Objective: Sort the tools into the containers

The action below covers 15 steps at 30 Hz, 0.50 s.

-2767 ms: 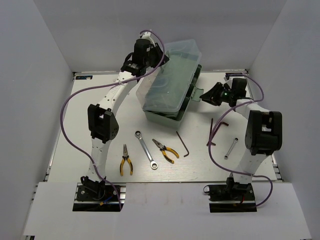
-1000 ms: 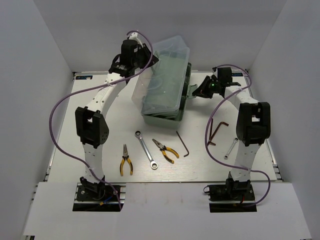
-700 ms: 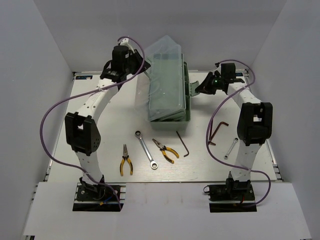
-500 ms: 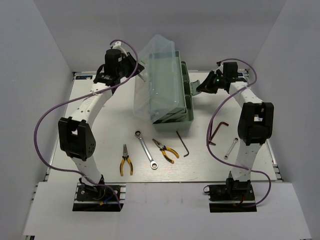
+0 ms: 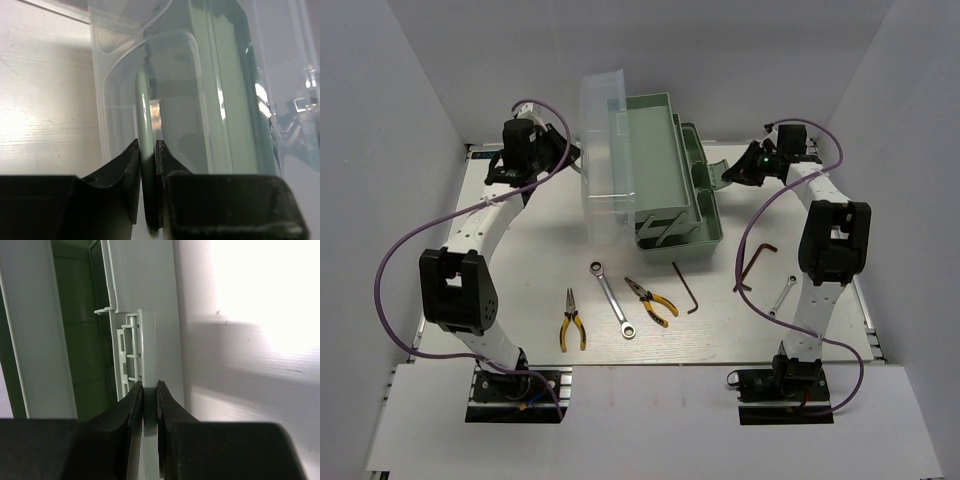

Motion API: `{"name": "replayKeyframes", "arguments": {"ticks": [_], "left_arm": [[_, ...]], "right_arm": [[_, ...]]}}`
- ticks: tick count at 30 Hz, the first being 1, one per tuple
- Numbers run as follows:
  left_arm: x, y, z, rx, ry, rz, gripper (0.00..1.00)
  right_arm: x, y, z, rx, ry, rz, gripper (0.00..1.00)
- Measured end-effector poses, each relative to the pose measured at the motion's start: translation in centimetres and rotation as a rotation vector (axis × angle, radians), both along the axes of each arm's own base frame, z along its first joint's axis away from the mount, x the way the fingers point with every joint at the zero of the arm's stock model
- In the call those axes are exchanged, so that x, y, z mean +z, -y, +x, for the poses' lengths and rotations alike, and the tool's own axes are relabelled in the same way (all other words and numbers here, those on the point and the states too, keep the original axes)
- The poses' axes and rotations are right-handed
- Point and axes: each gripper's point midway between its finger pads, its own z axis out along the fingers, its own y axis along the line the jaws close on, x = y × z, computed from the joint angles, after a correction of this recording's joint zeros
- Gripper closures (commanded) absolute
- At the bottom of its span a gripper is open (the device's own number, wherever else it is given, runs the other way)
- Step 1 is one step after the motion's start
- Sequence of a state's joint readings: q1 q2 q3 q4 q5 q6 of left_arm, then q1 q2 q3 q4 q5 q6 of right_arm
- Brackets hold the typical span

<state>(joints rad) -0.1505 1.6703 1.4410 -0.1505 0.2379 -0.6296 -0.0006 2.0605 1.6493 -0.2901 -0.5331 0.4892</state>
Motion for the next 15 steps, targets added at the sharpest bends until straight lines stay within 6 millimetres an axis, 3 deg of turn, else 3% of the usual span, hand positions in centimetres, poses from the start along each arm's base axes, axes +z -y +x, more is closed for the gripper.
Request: {"name": "replayKeyframes", "arguments": {"ticks": [6, 9, 12, 13, 15], "left_arm": [[-2.0, -1.6, -0.7, 0.016, -0.042, -0.013, 0.98], [-2.2, -2.0, -0.7, 0.019, -0.056, -0.022, 0.78], [-2.3, -2.3, -0.8, 0.018, -0.064, -0.028, 0.66], [-2.2, -2.5, -0.7, 0.023, -0.062, -0.030, 0.52], [-1.5, -3.6, -0.2, 0.048, -0.040, -0.033, 0.38]], "right_arm": [[-0.2, 0.8, 0.1, -0.005, -0.008, 0.023, 1.00], [-0.2, 0.8, 0.1, -0.002, -0.009, 0.032, 1.00], [-0.1, 0.8, 0.2, -0.004, -0.010, 0.039, 1.00], [-0.1, 0.9, 0.2, -0.007, -0.010, 0.040, 1.00], [-0.1, 1.6, 0.5, -0.023, 0.000, 0.036, 1.00]]}}
